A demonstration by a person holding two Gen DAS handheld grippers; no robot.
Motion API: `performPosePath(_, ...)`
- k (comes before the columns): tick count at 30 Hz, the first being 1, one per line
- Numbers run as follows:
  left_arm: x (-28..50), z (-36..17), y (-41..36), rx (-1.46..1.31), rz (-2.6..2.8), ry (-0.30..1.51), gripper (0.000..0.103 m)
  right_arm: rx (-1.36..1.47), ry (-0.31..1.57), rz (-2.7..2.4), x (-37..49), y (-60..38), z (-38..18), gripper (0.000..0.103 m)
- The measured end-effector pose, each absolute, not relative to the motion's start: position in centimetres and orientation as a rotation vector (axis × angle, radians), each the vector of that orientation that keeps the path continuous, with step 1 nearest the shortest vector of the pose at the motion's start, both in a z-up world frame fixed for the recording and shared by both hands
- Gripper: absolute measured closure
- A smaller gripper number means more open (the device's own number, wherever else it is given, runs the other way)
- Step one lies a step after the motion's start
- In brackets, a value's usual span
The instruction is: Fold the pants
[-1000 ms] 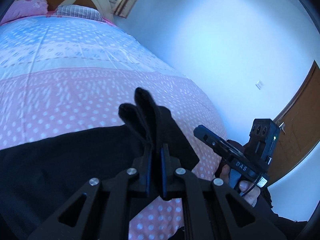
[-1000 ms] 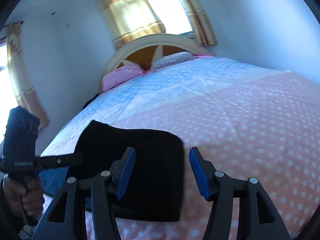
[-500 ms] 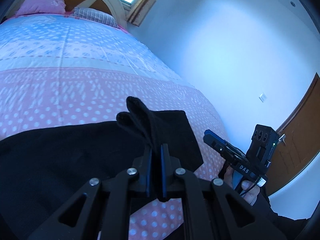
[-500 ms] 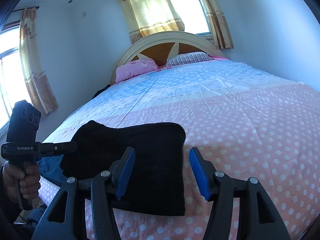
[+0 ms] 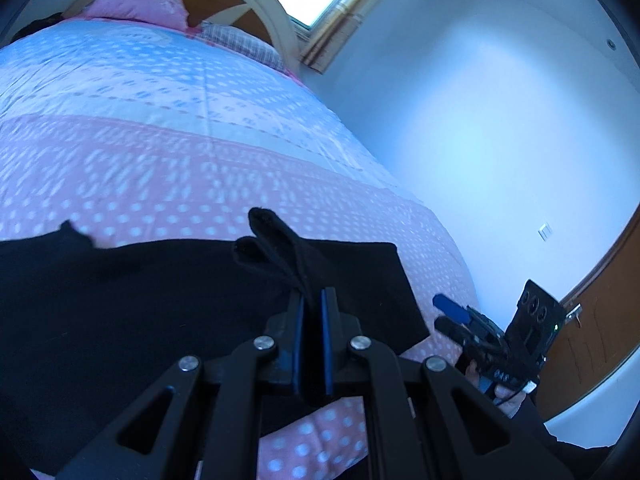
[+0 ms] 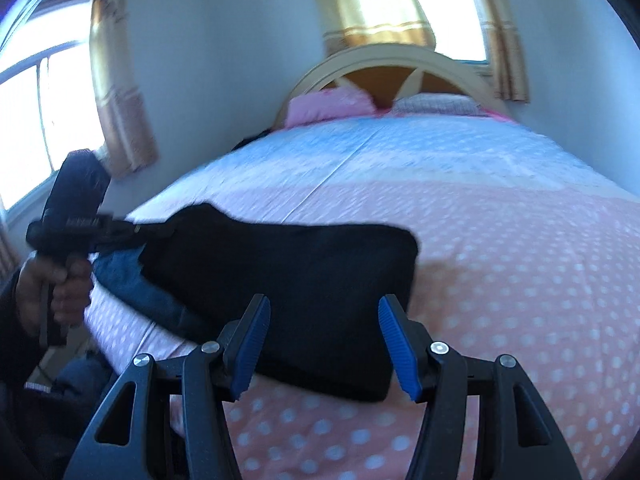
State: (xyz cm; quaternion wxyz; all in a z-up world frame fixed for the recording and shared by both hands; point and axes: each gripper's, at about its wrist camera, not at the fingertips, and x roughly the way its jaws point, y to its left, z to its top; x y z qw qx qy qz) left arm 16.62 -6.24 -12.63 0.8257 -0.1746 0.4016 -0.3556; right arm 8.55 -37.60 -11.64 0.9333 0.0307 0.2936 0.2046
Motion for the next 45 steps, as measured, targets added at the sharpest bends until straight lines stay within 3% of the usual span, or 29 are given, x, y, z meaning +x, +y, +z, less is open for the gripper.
performPosePath(13, 17.1, -16.9, -3.1, -0.413, -0.702, 0.92, 0.095, 0.002, 0.707, 0.406, 9.6, -36.1, -14.0, 0.045)
performPosePath(20, 16.5, -15.9, -2.0, -0.441, -0.732, 0.857, 0.095, 0.045, 0.61, 0.425, 8.5, -36.2, -12.5, 0.045)
performPosePath(27, 16.7, -17.1, -1.4, -0.407, -0.676, 0.878, 0.095, -0.025, 0.697, 0.41, 9.3, -35.2, -14.4, 0.044)
performPosePath(36, 16.0, -18.2, -1.6, -0.336, -0.646, 0.906, 0.083, 0.028, 0.651, 0.408, 10.7, -35.7, -11.7, 0.044)
performPosePath(40, 15.3, -18.2, -2.1, -0.286, -0.632, 0.894, 0.083, 0.111, 0.677, 0.433, 14.4, -35.1, -10.7, 0.029)
performPosePath(43, 15.3, -18.3, -2.2, -0.289, -0.628, 0.89, 0.082, 0.139, 0.85, 0.358, 18.7, -34.9, -13.6, 0.029)
performPosePath(45, 15.3, -18.3, -2.0, -0.295, -0.635, 0.892, 0.081, 0.112, 0.847, 0.339, 19.3, -34.5, -14.2, 0.029)
